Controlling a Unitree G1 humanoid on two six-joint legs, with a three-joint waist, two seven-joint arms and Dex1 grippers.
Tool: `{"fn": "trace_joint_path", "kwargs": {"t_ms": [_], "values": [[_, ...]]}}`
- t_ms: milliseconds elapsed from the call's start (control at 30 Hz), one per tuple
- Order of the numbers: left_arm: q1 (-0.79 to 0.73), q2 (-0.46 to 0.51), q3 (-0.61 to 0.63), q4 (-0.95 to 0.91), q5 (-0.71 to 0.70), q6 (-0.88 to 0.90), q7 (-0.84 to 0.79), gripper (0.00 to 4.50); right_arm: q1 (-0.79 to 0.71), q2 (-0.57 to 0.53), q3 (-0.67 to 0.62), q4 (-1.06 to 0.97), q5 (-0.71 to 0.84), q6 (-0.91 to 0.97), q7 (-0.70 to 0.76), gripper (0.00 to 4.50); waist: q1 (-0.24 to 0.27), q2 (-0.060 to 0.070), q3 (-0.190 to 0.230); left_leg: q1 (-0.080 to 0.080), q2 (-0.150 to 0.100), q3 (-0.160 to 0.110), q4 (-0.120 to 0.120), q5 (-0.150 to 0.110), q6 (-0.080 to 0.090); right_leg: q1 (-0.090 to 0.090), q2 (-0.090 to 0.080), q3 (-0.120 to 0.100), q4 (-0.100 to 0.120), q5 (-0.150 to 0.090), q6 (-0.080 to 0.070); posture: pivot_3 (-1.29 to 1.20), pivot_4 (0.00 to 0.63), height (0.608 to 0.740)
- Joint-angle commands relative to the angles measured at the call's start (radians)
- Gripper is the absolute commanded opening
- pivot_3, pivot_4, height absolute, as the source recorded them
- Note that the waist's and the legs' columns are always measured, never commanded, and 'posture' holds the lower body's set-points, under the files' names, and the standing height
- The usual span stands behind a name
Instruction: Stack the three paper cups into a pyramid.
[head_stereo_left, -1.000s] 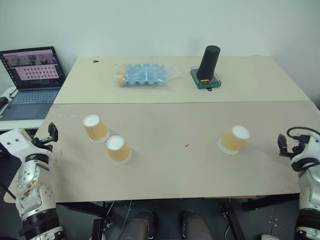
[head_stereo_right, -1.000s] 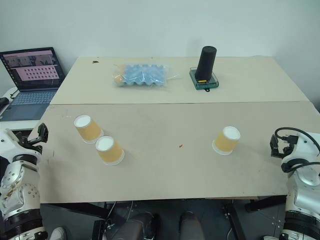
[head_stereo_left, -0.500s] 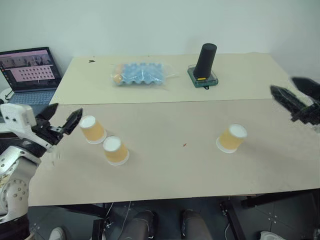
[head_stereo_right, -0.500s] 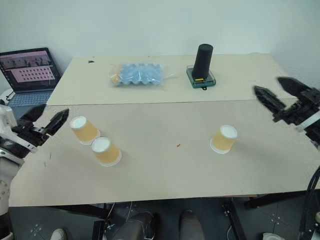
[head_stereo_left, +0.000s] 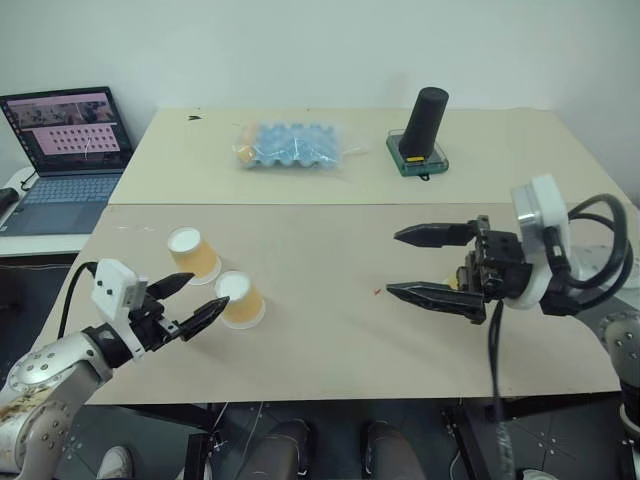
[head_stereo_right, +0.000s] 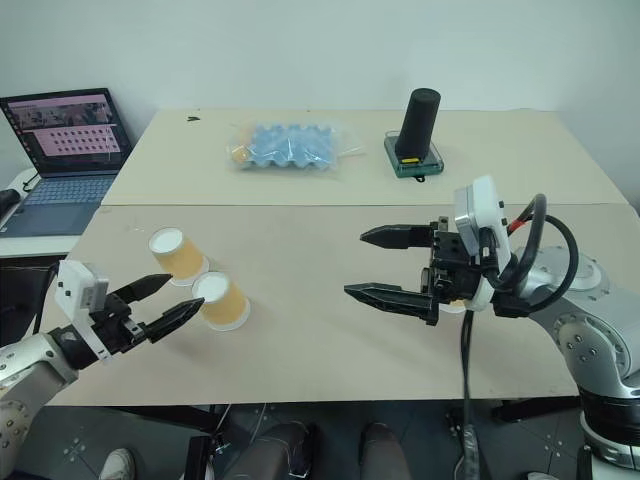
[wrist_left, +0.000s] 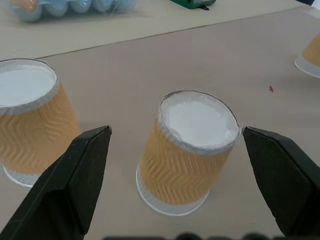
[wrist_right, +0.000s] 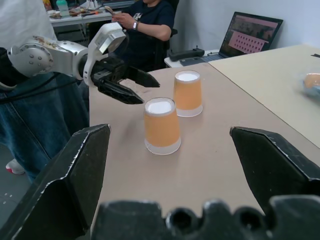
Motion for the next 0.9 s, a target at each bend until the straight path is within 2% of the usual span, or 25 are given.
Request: {"fn": "trace_joint_path", "kwargs": {"t_ms": [33,667,900], "values": [[-0.001,0.002,-0.029,-0.041,0.03,-0.039,-0.023,4.47,-0.023,0.007,-0.023,-0.015,0.006,-0.014,-0.003,4.5,0.003,0.0,0.0,0.0,0.0,0.0,0.0,0.0,0.0,0.0,0.0,0.0,0.0,0.0,0.0,0.0,0.15,0.74],[-0.196,-0.021,-0.216,0.132,0.171,-0.1,-0.084,4.47,0.001,-0.013,-0.075,-0.092,0.077,0.028,-0.102,4.5,0.002,0.0,0.0,-0.003,0.0,0.001,0.0,0.0,0.0,-0.004,0.001,0.001,0.0,0.001,-0.001,0.0,0.15,0.74],[-0.236,-0.029,-0.234,0.178,0.188,-0.103,-0.102,4.47,0.015,-0.032,-0.05,-0.132,0.018,0.013,-0.114,4.5,0.003,0.0,0.0,-0.003,0.0,0.001,0.0,0.0,0.0,-0.004,0.001,0.0,0.001,0.001,-0.001,0.0,0.15,0.74]]}}
